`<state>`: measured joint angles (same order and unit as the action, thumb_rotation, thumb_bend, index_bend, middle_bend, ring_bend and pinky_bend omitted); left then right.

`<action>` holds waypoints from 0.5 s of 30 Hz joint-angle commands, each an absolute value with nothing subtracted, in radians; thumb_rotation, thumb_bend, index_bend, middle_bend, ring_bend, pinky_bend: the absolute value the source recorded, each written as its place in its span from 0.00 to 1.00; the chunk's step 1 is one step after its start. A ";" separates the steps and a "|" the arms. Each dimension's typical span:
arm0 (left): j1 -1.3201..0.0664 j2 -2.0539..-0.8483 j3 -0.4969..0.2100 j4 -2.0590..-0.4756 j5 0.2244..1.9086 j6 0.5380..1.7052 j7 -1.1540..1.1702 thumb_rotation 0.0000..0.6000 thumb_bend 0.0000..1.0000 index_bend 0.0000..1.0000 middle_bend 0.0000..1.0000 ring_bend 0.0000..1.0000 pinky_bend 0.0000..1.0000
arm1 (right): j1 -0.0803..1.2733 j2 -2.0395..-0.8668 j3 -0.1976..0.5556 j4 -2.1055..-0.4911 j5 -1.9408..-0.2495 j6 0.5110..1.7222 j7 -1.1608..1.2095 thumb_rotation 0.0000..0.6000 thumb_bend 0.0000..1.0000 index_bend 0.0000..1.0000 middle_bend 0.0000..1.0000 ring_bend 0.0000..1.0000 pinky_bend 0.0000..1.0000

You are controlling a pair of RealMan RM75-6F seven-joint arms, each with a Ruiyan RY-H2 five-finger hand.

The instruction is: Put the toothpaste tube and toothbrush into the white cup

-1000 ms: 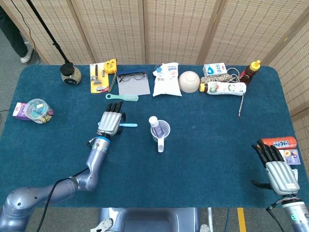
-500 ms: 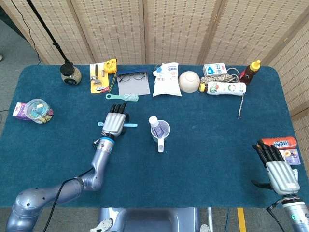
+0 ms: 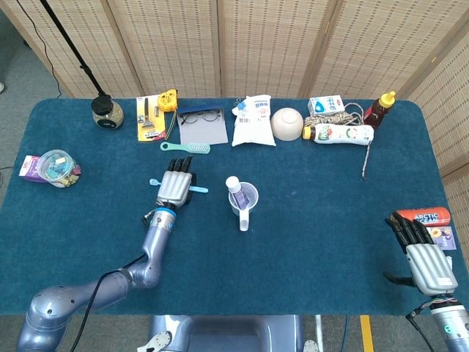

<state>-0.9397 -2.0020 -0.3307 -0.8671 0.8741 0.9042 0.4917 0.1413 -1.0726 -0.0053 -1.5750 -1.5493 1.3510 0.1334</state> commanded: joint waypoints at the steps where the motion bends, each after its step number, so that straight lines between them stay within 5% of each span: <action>1: -0.937 -1.998 -0.331 -0.874 0.880 0.910 0.493 1.00 0.43 0.57 0.00 0.00 0.00 | 0.141 -1.072 -0.005 -1.575 -1.549 1.351 0.134 1.00 0.00 0.00 0.00 0.00 0.00; 15: -0.887 -1.882 -0.331 -1.050 0.935 0.993 0.492 1.00 0.44 0.58 0.00 0.00 0.00 | 0.141 -1.073 -0.008 -1.575 -1.556 1.353 0.130 1.00 0.00 0.00 0.00 0.00 0.00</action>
